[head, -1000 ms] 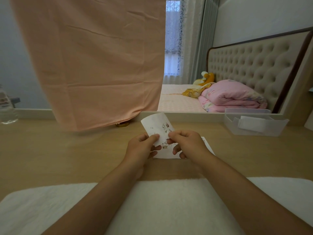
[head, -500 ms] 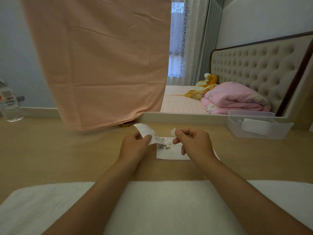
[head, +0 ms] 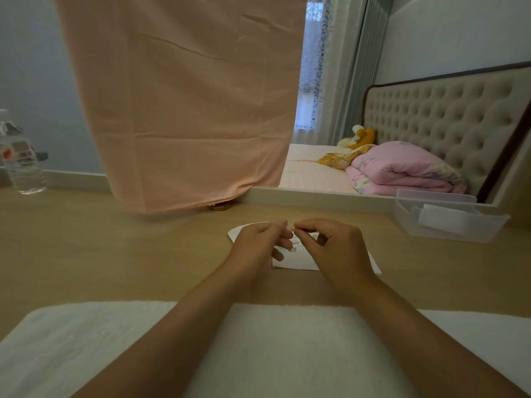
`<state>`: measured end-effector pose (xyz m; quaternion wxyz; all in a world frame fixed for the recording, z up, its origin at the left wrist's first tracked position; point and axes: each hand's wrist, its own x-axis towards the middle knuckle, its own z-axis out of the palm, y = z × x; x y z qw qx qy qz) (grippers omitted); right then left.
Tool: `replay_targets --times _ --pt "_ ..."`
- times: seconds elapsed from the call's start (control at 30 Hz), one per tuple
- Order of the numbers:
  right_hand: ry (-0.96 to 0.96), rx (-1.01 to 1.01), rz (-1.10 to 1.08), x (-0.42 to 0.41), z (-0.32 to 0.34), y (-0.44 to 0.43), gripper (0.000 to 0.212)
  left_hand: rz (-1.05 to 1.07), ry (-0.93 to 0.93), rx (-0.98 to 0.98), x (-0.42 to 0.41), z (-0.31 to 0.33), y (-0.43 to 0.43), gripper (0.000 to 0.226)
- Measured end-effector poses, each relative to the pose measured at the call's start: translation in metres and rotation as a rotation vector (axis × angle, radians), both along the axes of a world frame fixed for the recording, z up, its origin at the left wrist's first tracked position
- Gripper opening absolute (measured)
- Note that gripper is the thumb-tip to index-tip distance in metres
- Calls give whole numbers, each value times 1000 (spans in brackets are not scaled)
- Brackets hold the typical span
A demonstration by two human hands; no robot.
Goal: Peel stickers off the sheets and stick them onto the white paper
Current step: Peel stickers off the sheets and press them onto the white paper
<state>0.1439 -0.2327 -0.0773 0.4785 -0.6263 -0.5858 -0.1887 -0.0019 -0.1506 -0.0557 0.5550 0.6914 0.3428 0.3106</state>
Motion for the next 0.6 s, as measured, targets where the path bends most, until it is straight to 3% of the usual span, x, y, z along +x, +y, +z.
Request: replay_targets --times 0.33,0.43,0.6 --pt "-37 27 46 0 0 1 16 -3 6 -249 -8 5 0 12" --pt "-77 33 50 1 -1 1 17 -41 -24 -326 -6 3 3 14" --pt "-151 -19 19 2 -3 2 22 2 -64 -294 -5 -1 5 21"
